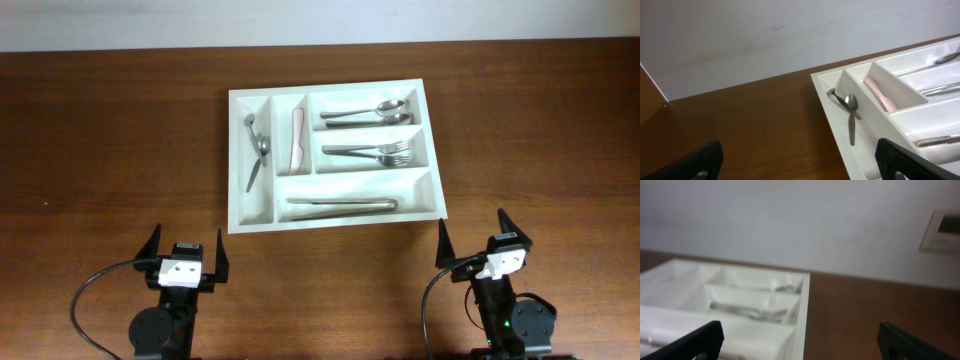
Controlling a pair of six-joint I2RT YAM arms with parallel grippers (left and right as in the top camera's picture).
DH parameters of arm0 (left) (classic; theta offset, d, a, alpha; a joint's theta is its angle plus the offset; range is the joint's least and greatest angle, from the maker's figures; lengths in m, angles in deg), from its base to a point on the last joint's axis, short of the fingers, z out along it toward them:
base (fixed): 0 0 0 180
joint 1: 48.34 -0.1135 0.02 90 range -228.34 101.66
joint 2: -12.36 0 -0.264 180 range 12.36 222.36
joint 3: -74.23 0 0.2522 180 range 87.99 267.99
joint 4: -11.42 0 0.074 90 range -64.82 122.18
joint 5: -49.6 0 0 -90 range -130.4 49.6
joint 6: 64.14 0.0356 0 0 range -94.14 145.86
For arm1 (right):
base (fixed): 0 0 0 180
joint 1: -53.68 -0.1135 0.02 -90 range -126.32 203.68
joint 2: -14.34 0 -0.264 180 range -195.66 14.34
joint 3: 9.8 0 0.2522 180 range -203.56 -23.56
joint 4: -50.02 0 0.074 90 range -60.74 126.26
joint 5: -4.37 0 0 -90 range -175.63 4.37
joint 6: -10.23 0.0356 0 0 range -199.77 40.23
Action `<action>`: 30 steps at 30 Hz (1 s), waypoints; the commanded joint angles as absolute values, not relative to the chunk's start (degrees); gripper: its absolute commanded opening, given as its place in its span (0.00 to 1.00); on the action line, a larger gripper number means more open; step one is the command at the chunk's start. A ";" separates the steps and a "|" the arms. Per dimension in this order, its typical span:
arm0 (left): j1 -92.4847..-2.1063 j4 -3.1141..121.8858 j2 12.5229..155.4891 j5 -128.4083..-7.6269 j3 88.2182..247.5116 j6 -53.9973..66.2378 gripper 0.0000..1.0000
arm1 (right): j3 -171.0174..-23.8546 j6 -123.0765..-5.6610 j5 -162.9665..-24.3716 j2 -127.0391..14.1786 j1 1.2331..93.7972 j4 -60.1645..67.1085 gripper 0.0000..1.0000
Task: Pack container
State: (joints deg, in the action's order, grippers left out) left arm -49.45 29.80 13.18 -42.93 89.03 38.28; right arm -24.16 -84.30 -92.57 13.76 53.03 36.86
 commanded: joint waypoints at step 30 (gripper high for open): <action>-49.62 29.74 12.65 -42.51 88.50 38.15 0.99 | -23.88 -83.84 -91.38 14.03 52.51 32.18 0.99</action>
State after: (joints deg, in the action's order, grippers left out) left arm -49.45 29.80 13.16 -42.93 89.03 38.28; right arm -24.14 -84.26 -92.15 13.65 53.03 32.71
